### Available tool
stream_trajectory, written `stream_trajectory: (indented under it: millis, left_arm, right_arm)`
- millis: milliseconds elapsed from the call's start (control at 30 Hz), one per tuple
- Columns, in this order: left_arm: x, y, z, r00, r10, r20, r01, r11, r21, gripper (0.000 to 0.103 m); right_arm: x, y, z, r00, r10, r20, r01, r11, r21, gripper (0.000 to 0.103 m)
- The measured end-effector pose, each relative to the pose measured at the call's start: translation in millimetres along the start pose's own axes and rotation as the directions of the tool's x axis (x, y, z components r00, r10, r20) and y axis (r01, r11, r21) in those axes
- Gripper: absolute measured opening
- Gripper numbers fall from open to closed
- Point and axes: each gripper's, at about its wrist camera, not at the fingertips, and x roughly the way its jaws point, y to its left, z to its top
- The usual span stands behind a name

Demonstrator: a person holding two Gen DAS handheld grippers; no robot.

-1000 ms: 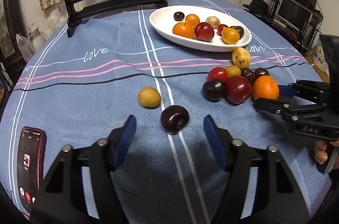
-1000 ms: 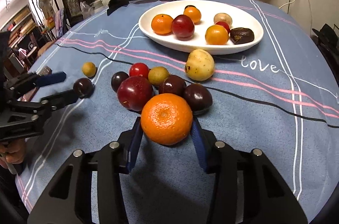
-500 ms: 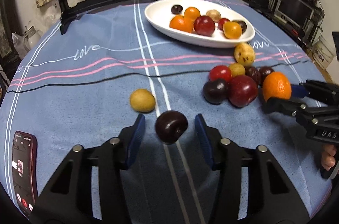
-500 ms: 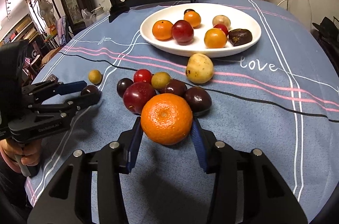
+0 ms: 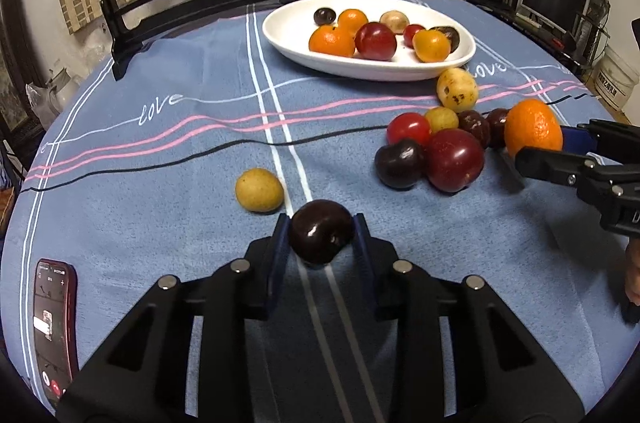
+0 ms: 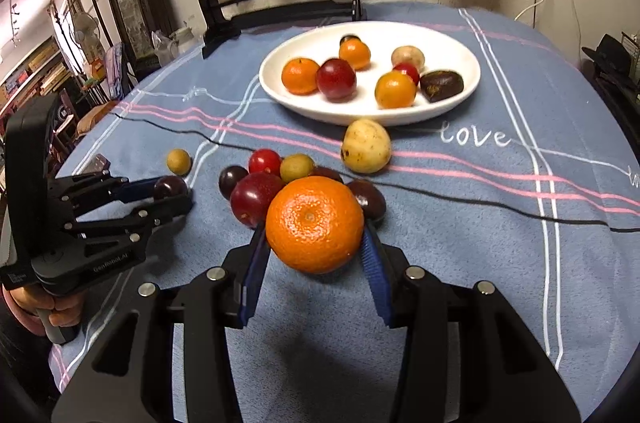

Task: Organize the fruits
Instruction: 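Place the dark cherry on the plate with the left tool while the right tool places the tangerine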

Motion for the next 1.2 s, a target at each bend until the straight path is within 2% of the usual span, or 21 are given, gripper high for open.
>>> stream_trajectory:
  millis: [167,300,433,600,800,900,1133,1167,1200]
  left_arm:
    - [-16.9,8.2,12.7,0.993,-0.098,0.070,0.104,0.991,-0.086,0.032]
    - [-23.7,2.6,36.6,0.984,-0.114,0.137,0.126,0.988,-0.088,0.032]
    - [-7.2,-2.5,70.8,0.984,-0.122,0.127,0.134,0.987,-0.089,0.032]
    - [16.6,4.3,118.1,0.987,-0.104,0.119,0.117,0.987,-0.110,0.032]
    - [59.2,17.3,172.8,0.993,-0.078,0.088,0.090,0.985,-0.150,0.032]
    - [77.9,18.5,184.3,0.996,-0.061,0.066,0.071,0.986,-0.151,0.032]
    - [101.4,17.1,189.1,0.999,-0.046,0.027,0.049,0.987,-0.154,0.033]
    - [100.6,17.3,189.1,0.999,-0.039,0.027,0.043,0.986,-0.160,0.035]
    - [98.4,17.0,188.8,0.999,-0.036,0.029,0.040,0.986,-0.163,0.052]
  right_arm:
    - [-11.3,-4.1,6.4,0.996,0.029,0.082,-0.031,0.999,0.022,0.046]
    - [-16.5,-11.1,18.6,0.986,-0.012,0.167,0.005,0.999,0.039,0.046]
    - [-5.6,-20.8,41.0,0.976,-0.057,0.208,0.046,0.997,0.057,0.046]
    - [24.6,-46.7,70.5,0.980,-0.052,0.192,0.028,0.992,0.127,0.046]
    - [53.0,-58.7,100.2,0.984,-0.029,0.178,0.004,0.990,0.138,0.046]
    - [62.4,-60.0,107.5,0.985,-0.023,0.170,0.001,0.992,0.129,0.046]
    - [81.8,-69.5,117.0,0.993,-0.016,0.121,0.001,0.993,0.122,0.046]
    - [82.0,-68.6,116.9,0.993,-0.014,0.119,0.000,0.993,0.116,0.053]
    - [80.4,-66.6,116.8,0.993,-0.011,0.121,-0.002,0.994,0.109,0.060]
